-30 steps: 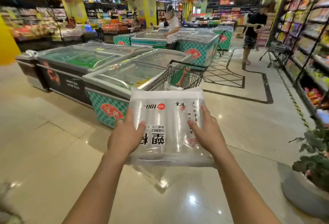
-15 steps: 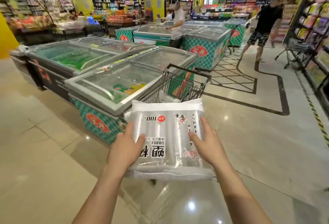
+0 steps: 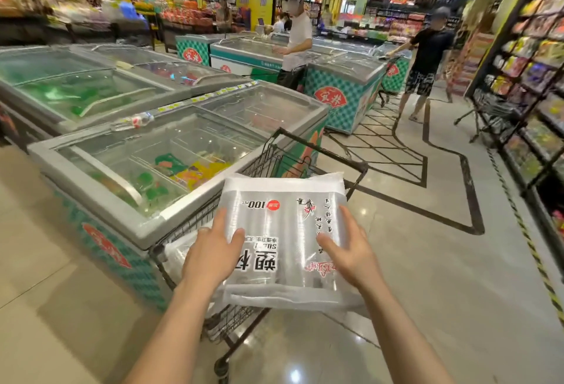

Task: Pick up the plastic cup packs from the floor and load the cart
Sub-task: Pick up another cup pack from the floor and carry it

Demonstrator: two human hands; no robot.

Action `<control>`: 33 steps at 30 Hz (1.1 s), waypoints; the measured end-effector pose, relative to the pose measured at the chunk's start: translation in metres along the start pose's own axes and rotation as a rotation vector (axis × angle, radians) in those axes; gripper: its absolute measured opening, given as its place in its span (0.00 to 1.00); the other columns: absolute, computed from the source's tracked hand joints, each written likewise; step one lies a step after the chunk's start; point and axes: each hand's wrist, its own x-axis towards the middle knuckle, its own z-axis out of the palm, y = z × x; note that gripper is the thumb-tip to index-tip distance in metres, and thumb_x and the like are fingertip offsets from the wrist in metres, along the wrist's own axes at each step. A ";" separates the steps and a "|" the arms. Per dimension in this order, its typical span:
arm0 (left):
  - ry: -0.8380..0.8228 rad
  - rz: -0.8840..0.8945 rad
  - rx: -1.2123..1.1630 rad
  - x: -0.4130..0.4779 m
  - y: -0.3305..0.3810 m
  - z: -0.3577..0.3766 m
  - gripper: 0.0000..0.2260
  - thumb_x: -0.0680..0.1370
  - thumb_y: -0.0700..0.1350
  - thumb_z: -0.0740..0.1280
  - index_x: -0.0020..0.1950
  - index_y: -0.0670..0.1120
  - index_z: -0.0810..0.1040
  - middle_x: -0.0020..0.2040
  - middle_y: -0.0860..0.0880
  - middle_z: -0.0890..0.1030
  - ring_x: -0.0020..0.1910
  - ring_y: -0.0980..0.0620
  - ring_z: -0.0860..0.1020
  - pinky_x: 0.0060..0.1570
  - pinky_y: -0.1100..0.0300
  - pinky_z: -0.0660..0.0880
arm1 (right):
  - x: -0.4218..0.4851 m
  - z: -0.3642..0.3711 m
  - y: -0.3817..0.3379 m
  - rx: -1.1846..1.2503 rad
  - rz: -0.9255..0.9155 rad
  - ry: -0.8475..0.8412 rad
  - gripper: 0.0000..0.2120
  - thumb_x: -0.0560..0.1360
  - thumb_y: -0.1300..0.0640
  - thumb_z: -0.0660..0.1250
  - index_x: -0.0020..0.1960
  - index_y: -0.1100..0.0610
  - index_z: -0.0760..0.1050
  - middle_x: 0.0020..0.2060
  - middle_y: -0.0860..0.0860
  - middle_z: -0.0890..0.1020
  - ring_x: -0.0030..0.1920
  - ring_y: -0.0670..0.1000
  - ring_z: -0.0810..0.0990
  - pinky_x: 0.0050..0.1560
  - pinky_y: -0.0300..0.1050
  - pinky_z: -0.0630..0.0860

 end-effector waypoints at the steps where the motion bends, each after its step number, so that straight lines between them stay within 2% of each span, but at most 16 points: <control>1: -0.003 0.000 0.000 0.017 0.001 0.003 0.28 0.80 0.59 0.54 0.78 0.57 0.48 0.70 0.42 0.69 0.65 0.39 0.72 0.57 0.50 0.69 | 0.017 0.003 0.000 0.000 0.007 -0.003 0.38 0.74 0.46 0.70 0.78 0.44 0.54 0.73 0.48 0.64 0.72 0.49 0.64 0.66 0.45 0.62; 5: -0.005 -0.032 0.007 0.079 -0.004 0.018 0.29 0.80 0.59 0.54 0.78 0.59 0.45 0.66 0.39 0.72 0.64 0.40 0.72 0.56 0.50 0.70 | 0.087 0.024 0.002 0.025 -0.031 -0.050 0.38 0.71 0.42 0.70 0.77 0.44 0.58 0.72 0.42 0.66 0.71 0.47 0.65 0.70 0.50 0.65; 9: 0.032 -0.044 -0.010 0.134 -0.014 0.039 0.28 0.80 0.58 0.54 0.77 0.60 0.46 0.64 0.41 0.74 0.64 0.41 0.71 0.55 0.49 0.70 | 0.160 0.052 0.021 0.212 0.051 -0.119 0.33 0.68 0.40 0.71 0.69 0.35 0.63 0.69 0.41 0.72 0.67 0.47 0.72 0.67 0.58 0.70; 11: 0.037 -0.076 0.002 0.164 -0.021 0.054 0.28 0.80 0.58 0.55 0.78 0.59 0.46 0.65 0.41 0.74 0.65 0.41 0.70 0.56 0.49 0.69 | 0.199 0.066 0.030 0.283 0.065 -0.190 0.32 0.69 0.44 0.72 0.69 0.33 0.62 0.70 0.42 0.70 0.68 0.47 0.72 0.68 0.60 0.69; 13: 0.019 -0.135 0.016 0.194 -0.029 0.075 0.29 0.80 0.59 0.55 0.78 0.59 0.45 0.68 0.41 0.72 0.66 0.41 0.69 0.58 0.49 0.69 | 0.238 0.075 0.039 0.305 0.060 -0.288 0.34 0.72 0.50 0.72 0.73 0.37 0.59 0.72 0.44 0.68 0.68 0.47 0.70 0.69 0.59 0.68; 15: -0.006 -0.180 -0.015 0.226 -0.037 0.100 0.32 0.78 0.62 0.53 0.78 0.60 0.43 0.73 0.44 0.68 0.69 0.41 0.68 0.62 0.48 0.69 | 0.282 0.080 0.051 0.309 0.039 -0.370 0.34 0.73 0.51 0.73 0.72 0.38 0.60 0.68 0.41 0.72 0.65 0.45 0.73 0.68 0.58 0.70; 17: -0.059 -0.251 -0.053 0.255 -0.040 0.127 0.33 0.77 0.64 0.53 0.78 0.59 0.43 0.75 0.44 0.66 0.69 0.41 0.69 0.65 0.48 0.68 | 0.325 0.083 0.061 0.242 0.003 -0.425 0.34 0.73 0.48 0.73 0.72 0.35 0.59 0.62 0.34 0.72 0.63 0.41 0.72 0.68 0.55 0.70; 20: -0.116 -0.351 -0.128 0.292 -0.031 0.161 0.30 0.80 0.58 0.59 0.79 0.58 0.49 0.73 0.44 0.68 0.67 0.44 0.71 0.63 0.55 0.69 | 0.386 0.087 0.069 0.153 -0.033 -0.450 0.34 0.71 0.47 0.74 0.70 0.34 0.60 0.57 0.30 0.72 0.59 0.37 0.73 0.66 0.51 0.71; 22: -0.117 -0.361 -0.193 0.311 -0.023 0.182 0.29 0.80 0.55 0.61 0.78 0.59 0.52 0.72 0.47 0.69 0.66 0.47 0.72 0.61 0.55 0.69 | 0.421 0.094 0.072 0.061 -0.098 -0.462 0.34 0.70 0.46 0.74 0.71 0.36 0.62 0.61 0.37 0.75 0.60 0.39 0.75 0.64 0.50 0.72; 24: -0.098 -0.402 -0.214 0.327 -0.026 0.204 0.30 0.79 0.55 0.62 0.78 0.56 0.54 0.72 0.47 0.69 0.68 0.47 0.71 0.64 0.54 0.69 | 0.449 0.107 0.078 -0.087 -0.205 -0.486 0.38 0.70 0.43 0.74 0.75 0.42 0.61 0.69 0.43 0.71 0.66 0.44 0.71 0.66 0.50 0.71; 26: -0.102 -0.492 -0.190 0.335 -0.036 0.223 0.29 0.80 0.54 0.61 0.79 0.53 0.55 0.74 0.46 0.67 0.70 0.46 0.68 0.66 0.52 0.68 | 0.469 0.122 0.086 -0.220 -0.282 -0.513 0.40 0.70 0.41 0.73 0.76 0.44 0.59 0.68 0.46 0.71 0.60 0.43 0.71 0.61 0.45 0.71; 28: -0.133 -0.596 -0.094 0.337 -0.055 0.242 0.28 0.80 0.54 0.60 0.78 0.51 0.56 0.72 0.44 0.68 0.69 0.44 0.69 0.65 0.51 0.69 | 0.482 0.138 0.095 -0.305 -0.329 -0.523 0.39 0.71 0.40 0.71 0.76 0.43 0.58 0.66 0.50 0.72 0.54 0.43 0.70 0.56 0.43 0.71; 33: -0.283 -0.853 0.091 0.325 -0.115 0.277 0.31 0.78 0.57 0.59 0.79 0.52 0.55 0.78 0.41 0.57 0.75 0.40 0.58 0.70 0.45 0.63 | 0.495 0.195 0.120 -0.397 -0.316 -0.556 0.38 0.74 0.41 0.69 0.78 0.45 0.55 0.68 0.51 0.68 0.51 0.42 0.68 0.44 0.32 0.67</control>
